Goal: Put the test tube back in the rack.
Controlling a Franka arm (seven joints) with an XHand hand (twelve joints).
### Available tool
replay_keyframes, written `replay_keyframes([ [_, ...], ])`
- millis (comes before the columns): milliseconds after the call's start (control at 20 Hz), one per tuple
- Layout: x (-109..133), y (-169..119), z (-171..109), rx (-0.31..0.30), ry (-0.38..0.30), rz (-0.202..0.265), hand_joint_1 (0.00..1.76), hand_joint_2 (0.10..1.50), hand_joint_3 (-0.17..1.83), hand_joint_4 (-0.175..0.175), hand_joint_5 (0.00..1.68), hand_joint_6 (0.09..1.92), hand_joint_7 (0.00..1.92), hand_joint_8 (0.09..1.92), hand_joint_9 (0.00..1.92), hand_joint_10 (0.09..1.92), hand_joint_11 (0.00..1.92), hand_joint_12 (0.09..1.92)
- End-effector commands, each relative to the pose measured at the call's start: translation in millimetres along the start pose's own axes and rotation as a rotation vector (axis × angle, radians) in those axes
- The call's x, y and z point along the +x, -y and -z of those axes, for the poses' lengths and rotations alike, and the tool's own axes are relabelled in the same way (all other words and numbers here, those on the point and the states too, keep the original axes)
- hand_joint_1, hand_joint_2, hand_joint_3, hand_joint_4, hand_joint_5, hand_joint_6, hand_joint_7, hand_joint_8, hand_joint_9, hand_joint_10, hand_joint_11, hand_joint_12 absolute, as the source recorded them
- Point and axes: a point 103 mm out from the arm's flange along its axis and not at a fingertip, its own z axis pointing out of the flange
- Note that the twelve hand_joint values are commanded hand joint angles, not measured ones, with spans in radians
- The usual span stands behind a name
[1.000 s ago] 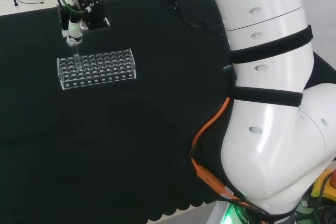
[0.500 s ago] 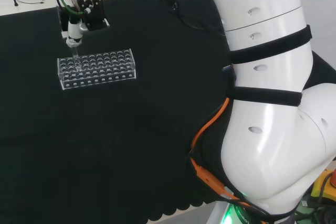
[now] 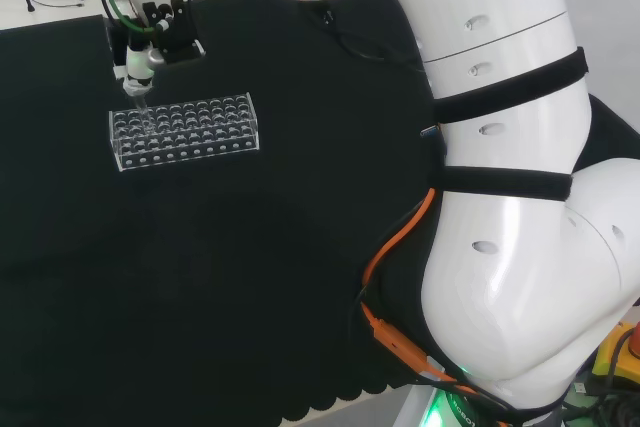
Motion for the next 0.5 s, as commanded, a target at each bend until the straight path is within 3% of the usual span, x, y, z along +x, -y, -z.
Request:
replay_keyframes([
  [50, -1, 0, -2, 0.004, 0.003, 0.002, 1.44, 0.61, 0.67, -0.175, 1.43, 0.09, 1.42, 0.66, 1.28, 0.73, 1.43, 1.1],
  [500, 1, -4, -18, 0.029, 0.0, 0.008, 1.44, 0.61, 0.67, -0.175, 1.43, 0.09, 1.42, 0.67, 1.28, 0.73, 1.43, 1.1],
])
